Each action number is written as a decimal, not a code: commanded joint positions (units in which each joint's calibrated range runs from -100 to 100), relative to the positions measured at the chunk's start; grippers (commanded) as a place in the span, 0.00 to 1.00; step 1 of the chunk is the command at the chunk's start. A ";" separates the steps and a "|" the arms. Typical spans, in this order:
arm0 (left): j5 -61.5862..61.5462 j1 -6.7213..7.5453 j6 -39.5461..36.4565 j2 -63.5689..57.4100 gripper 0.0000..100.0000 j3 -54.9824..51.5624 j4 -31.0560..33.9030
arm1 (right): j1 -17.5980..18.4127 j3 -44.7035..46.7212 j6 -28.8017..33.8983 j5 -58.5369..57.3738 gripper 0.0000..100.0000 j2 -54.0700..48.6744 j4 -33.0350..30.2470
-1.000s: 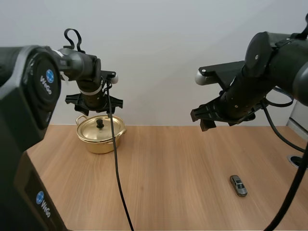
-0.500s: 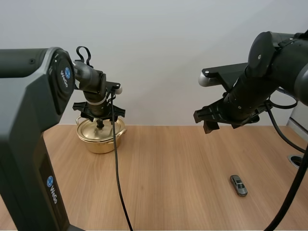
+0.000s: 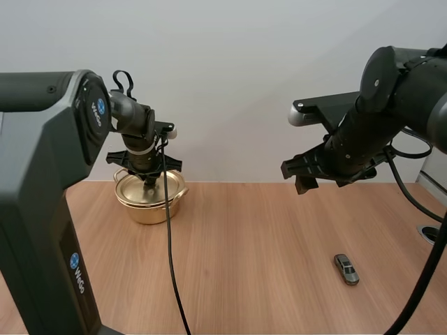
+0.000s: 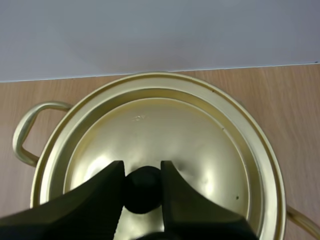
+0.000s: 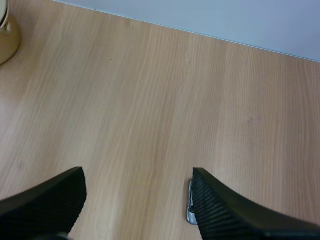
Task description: Open the pot, put the car inside, and close it
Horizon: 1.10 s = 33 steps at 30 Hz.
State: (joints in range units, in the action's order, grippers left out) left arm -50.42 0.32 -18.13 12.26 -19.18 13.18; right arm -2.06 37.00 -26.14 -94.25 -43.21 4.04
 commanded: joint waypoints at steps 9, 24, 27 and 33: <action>-4.89 0.04 -0.01 -4.48 0.00 9.36 0.39 | -0.01 0.30 1.56 -0.02 1.00 0.10 -0.01; -22.62 0.04 5.61 -24.37 0.00 22.68 -2.35 | -0.34 23.35 10.52 26.45 1.00 0.10 -7.94; -27.42 0.04 8.09 -26.77 0.00 22.68 -6.12 | -0.34 26.98 10.52 33.95 1.00 0.10 -10.44; -35.76 0.04 10.72 -31.04 0.00 22.68 -10.32 | -0.34 29.20 12.19 37.80 1.00 2.37 -17.13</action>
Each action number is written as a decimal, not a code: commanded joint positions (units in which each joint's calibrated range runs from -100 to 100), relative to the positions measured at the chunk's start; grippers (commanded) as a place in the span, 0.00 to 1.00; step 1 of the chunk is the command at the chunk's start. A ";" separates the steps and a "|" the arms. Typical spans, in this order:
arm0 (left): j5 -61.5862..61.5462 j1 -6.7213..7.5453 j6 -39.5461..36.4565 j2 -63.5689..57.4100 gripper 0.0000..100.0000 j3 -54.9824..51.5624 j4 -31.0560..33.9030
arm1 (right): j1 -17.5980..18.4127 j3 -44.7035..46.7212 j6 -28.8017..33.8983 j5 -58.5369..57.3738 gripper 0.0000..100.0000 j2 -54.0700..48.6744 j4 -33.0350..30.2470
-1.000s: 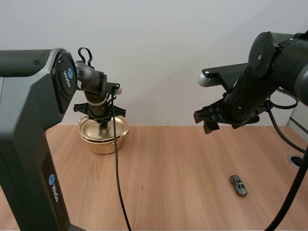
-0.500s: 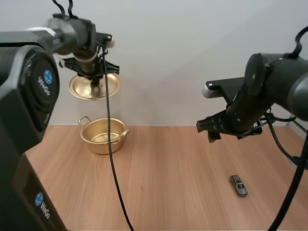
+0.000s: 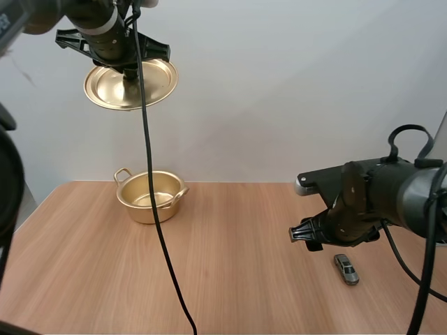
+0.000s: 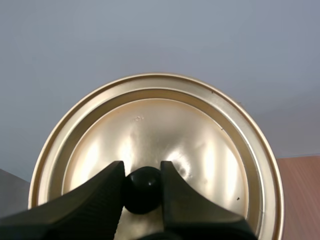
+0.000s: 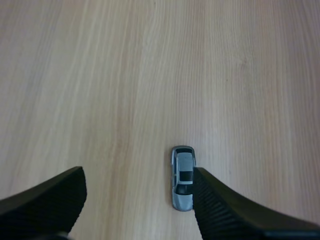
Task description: Open the pot, put the car inside, and close it
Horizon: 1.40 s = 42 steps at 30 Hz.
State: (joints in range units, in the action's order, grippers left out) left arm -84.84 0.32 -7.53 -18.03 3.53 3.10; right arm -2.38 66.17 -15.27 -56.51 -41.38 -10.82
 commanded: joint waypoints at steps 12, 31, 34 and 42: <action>-6.83 0.04 2.59 -8.33 0.00 -0.03 -0.23 | -0.01 0.34 15.25 0.63 1.00 12.26 -10.88; -9.80 0.04 3.13 -9.44 0.00 -0.03 -0.23 | -10.09 0.34 12.32 20.09 0.96 29.50 -8.20; -9.80 0.04 3.13 -9.44 0.00 -0.03 -0.23 | -10.09 0.34 12.32 20.85 0.54 32.31 -5.14; -9.58 0.04 3.13 -9.44 0.00 -0.03 -0.23 | -10.09 0.34 12.11 26.98 0.00 34.63 -4.47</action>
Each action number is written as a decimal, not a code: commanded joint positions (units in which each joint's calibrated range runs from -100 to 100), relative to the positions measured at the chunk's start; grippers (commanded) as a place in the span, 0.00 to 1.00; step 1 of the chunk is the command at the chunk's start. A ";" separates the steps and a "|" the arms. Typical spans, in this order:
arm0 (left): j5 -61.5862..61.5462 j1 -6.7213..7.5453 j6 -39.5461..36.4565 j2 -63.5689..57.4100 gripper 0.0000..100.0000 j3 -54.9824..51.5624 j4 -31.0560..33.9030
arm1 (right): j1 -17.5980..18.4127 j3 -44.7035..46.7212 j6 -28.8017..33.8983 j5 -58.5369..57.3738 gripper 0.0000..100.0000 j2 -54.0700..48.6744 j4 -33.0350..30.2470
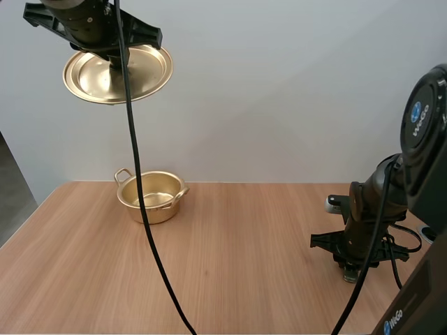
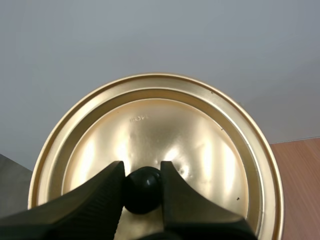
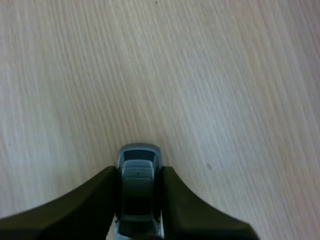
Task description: Open the pot, put the car inside, and close it
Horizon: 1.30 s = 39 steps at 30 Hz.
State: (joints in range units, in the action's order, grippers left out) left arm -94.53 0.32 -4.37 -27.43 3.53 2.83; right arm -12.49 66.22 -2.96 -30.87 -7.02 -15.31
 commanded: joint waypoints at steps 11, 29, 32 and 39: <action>-0.58 0.04 -0.03 -9.98 0.00 -0.03 0.04 | 3.91 -16.38 -6.78 -2.40 0.00 -9.57 1.37; -5.47 0.04 -0.03 -29.93 0.00 -0.03 3.89 | 26.52 -29.23 -7.91 -0.22 0.00 -13.15 5.51; -5.47 -0.54 -0.03 -29.93 0.00 -0.03 3.78 | 28.52 -32.84 -8.43 -0.48 0.00 -10.87 5.51; -5.47 -1.90 -0.03 -29.93 0.00 -0.03 3.11 | 30.61 -43.89 -10.08 -1.52 0.00 -0.13 5.51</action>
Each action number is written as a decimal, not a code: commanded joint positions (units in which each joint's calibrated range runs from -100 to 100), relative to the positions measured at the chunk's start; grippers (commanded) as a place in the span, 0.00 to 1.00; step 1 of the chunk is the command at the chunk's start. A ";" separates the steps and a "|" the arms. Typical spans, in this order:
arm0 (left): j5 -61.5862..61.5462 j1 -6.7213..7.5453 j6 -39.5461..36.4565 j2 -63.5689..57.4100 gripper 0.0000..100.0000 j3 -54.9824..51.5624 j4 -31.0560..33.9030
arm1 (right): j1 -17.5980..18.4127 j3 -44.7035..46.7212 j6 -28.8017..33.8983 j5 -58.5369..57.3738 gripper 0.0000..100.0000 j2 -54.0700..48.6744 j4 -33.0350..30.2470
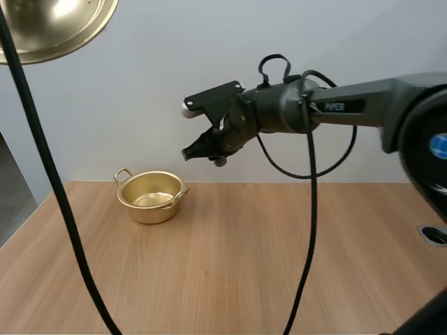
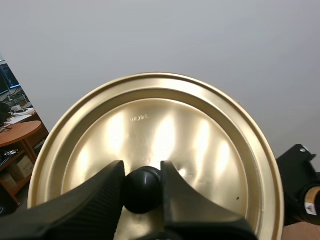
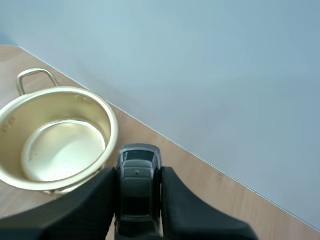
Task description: Open the pot, put the car inside, and close it
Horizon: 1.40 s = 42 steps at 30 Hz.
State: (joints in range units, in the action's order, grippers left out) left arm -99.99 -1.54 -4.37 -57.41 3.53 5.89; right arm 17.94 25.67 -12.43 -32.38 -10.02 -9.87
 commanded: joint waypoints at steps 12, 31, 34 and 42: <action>-0.01 -0.94 0.72 0.05 0.00 -0.03 0.25 | 4.34 -19.98 -1.19 -0.01 0.00 20.26 0.13; -0.01 -1.72 1.84 0.28 0.00 -0.03 0.27 | 7.15 -28.45 -1.03 5.14 0.00 38.41 1.54; -0.01 -1.72 1.84 0.28 0.00 -0.03 0.27 | 7.23 -28.45 -1.03 8.06 0.00 38.41 1.54; -0.01 -1.72 1.84 0.28 0.00 -0.03 0.27 | 8.94 -28.69 -1.03 9.74 0.91 38.41 -7.09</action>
State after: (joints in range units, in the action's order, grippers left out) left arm -99.99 -3.28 -2.49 -57.17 3.53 6.19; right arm 26.55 -2.95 -13.52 -22.30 28.41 -11.68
